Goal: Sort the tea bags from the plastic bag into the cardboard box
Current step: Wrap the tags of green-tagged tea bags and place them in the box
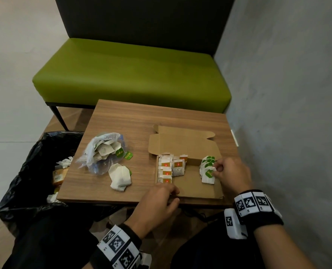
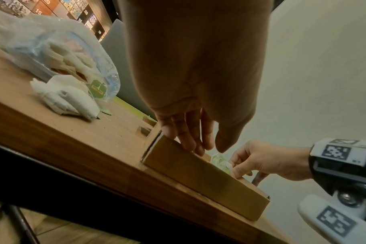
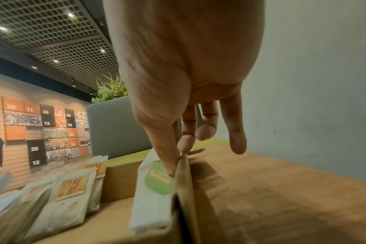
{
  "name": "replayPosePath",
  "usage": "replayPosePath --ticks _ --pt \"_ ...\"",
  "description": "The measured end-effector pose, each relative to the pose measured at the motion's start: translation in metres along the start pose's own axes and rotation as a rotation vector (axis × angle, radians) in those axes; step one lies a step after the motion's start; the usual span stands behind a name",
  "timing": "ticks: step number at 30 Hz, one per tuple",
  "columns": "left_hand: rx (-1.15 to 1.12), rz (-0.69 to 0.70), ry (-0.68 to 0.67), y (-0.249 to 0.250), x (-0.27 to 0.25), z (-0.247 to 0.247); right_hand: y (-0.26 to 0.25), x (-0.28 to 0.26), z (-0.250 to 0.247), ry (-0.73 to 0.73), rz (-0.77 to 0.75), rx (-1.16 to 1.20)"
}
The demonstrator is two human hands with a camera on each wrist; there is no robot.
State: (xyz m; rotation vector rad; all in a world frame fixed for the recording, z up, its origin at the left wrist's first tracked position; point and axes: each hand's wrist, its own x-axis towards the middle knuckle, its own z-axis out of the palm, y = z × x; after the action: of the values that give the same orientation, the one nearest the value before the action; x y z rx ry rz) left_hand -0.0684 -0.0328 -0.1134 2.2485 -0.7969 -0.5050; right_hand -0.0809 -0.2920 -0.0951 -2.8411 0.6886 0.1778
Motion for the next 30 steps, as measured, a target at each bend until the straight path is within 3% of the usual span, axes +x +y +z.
replayPosePath --ticks 5,8,12,14,17,21,27,30 --pt "-0.03 0.013 0.029 -0.002 -0.001 0.0 -0.002 -0.002 0.0 -0.01 0.043 0.049" --pt "-0.095 -0.043 0.142 -0.004 -0.006 -0.008 -0.003 -0.005 -0.003 0.018 0.091 0.134" --pt "-0.027 -0.287 0.498 -0.029 -0.014 -0.032 -0.019 -0.019 -0.01 0.105 0.034 0.184" --pt "0.037 -0.452 0.58 -0.048 -0.017 -0.046 -0.033 -0.029 -0.01 0.111 -0.017 0.22" --pt "0.216 -0.589 0.525 -0.071 -0.019 -0.057 -0.053 -0.041 -0.002 0.11 -0.076 0.257" --pt "0.341 -0.59 0.463 -0.084 -0.015 -0.053 -0.075 -0.055 0.009 0.103 -0.131 0.294" --pt "0.335 -0.623 0.432 -0.095 -0.008 -0.051 -0.097 -0.073 0.022 0.068 -0.167 0.294" --pt "0.27 -0.579 0.49 -0.095 -0.011 -0.051 -0.102 -0.077 0.025 0.065 -0.182 0.302"
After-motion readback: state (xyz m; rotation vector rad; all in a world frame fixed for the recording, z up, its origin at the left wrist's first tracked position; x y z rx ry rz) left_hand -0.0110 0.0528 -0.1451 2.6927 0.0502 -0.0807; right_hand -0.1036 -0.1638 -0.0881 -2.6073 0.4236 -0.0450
